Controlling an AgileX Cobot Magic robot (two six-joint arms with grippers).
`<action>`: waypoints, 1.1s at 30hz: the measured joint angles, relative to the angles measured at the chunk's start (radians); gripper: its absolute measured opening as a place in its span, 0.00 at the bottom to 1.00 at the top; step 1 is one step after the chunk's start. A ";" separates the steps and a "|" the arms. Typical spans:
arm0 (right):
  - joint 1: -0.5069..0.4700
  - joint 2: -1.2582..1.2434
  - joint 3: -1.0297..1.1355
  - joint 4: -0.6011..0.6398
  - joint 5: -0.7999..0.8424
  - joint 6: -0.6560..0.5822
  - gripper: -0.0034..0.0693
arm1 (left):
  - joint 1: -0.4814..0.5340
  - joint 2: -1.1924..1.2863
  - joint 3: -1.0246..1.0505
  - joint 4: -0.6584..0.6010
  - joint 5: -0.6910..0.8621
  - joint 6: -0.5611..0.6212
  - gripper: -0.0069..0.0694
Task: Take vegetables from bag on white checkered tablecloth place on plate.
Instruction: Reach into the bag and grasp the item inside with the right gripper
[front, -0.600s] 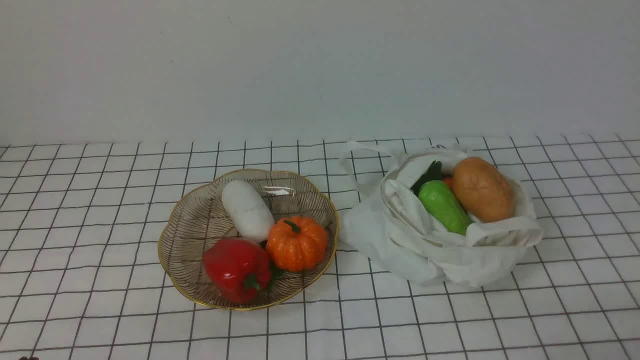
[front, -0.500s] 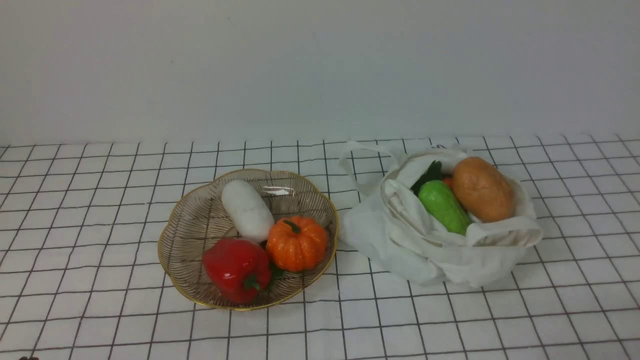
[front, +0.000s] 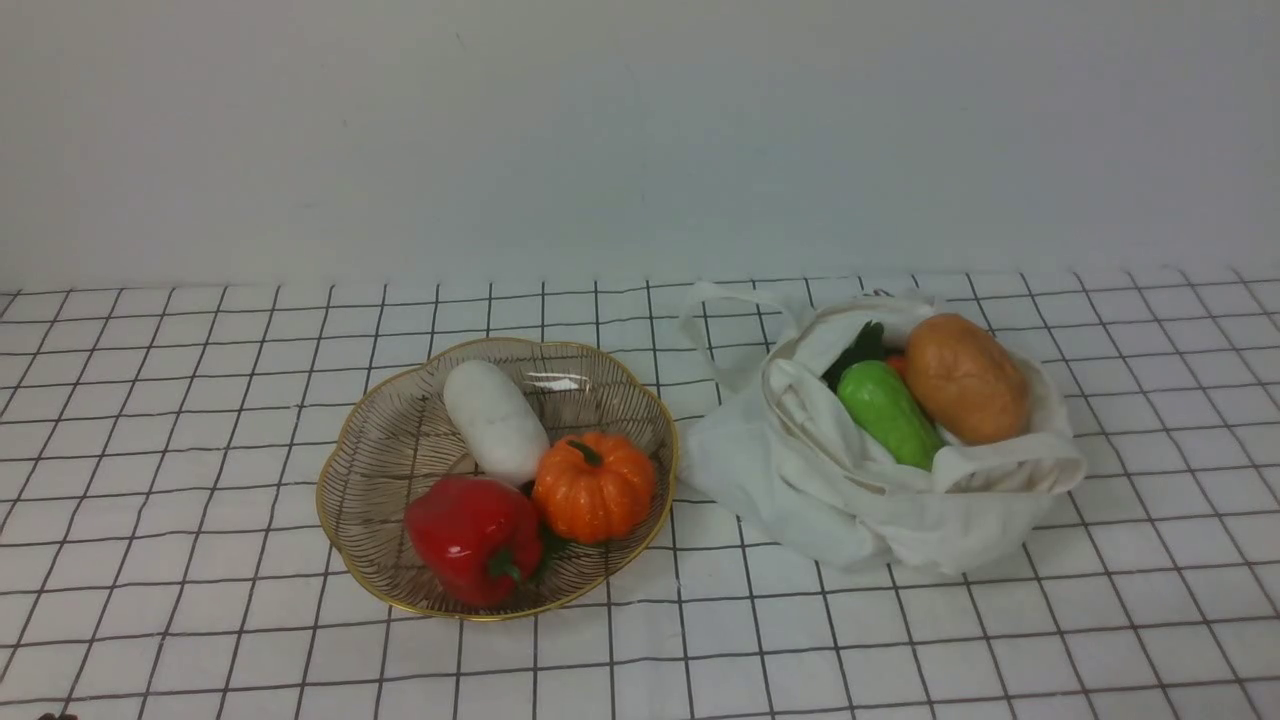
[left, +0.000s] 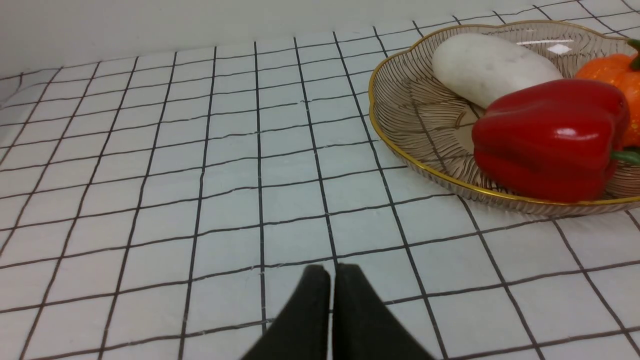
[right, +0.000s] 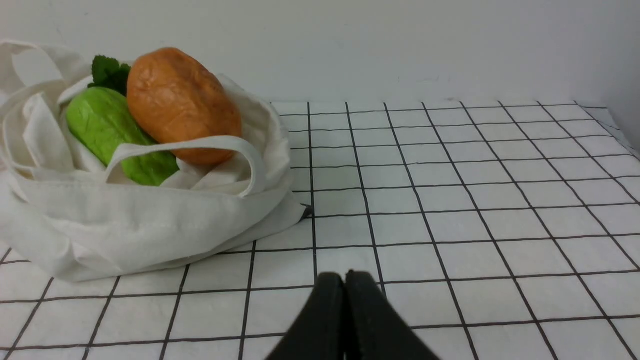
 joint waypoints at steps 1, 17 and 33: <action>0.000 0.000 0.000 0.000 0.000 0.000 0.03 | 0.000 0.000 0.000 0.000 0.000 0.000 0.08; 0.000 0.000 0.008 0.554 -0.381 0.255 0.03 | 0.000 0.000 0.000 0.000 0.000 0.000 0.08; 0.022 0.054 -0.210 0.617 -0.428 0.125 0.03 | 0.000 0.000 0.000 0.000 0.000 0.000 0.08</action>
